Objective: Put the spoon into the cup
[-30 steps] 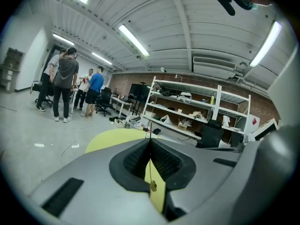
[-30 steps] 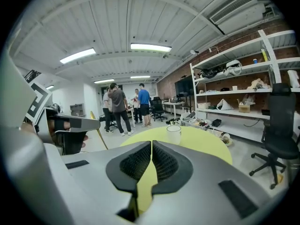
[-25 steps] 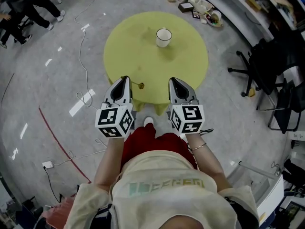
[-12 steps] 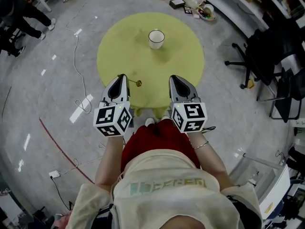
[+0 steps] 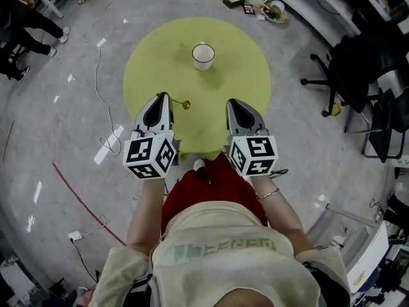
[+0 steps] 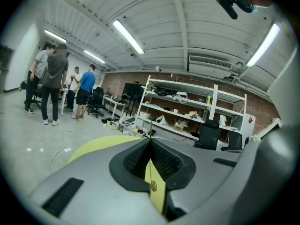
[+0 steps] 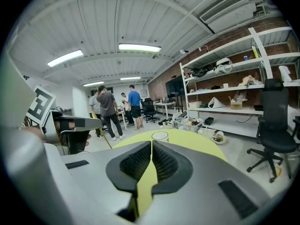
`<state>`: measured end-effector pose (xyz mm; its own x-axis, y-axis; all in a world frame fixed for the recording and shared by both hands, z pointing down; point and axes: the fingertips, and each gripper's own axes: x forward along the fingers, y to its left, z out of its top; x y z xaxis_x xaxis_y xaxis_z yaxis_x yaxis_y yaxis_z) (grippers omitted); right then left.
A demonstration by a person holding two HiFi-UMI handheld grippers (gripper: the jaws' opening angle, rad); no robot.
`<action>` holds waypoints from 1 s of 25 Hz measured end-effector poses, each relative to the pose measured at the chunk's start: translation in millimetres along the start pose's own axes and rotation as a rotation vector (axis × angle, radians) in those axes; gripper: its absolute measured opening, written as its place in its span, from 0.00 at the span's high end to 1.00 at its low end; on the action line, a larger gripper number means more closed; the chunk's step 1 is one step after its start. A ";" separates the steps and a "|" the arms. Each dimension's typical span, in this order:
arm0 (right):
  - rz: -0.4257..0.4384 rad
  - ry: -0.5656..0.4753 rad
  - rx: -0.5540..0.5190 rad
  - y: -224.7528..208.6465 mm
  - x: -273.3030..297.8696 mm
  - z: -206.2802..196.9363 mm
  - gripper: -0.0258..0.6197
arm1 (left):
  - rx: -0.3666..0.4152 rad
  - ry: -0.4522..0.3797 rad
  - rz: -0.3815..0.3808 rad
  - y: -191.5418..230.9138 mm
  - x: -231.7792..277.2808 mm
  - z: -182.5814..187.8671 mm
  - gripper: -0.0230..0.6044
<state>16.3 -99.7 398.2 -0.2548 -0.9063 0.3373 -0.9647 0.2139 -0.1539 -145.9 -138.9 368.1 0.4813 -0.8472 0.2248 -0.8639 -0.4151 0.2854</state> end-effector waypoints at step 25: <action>0.073 0.050 0.018 -77.3 99.9 30.8 0.90 | -0.006 -0.002 0.020 -13.1 139.7 37.6 0.93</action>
<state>67.5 -218.0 415.2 -0.3277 -0.8690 0.3706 -0.9422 0.2716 -0.1963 -72.9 -264.2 360.7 0.4638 -0.8559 0.2285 -0.8724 -0.3963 0.2861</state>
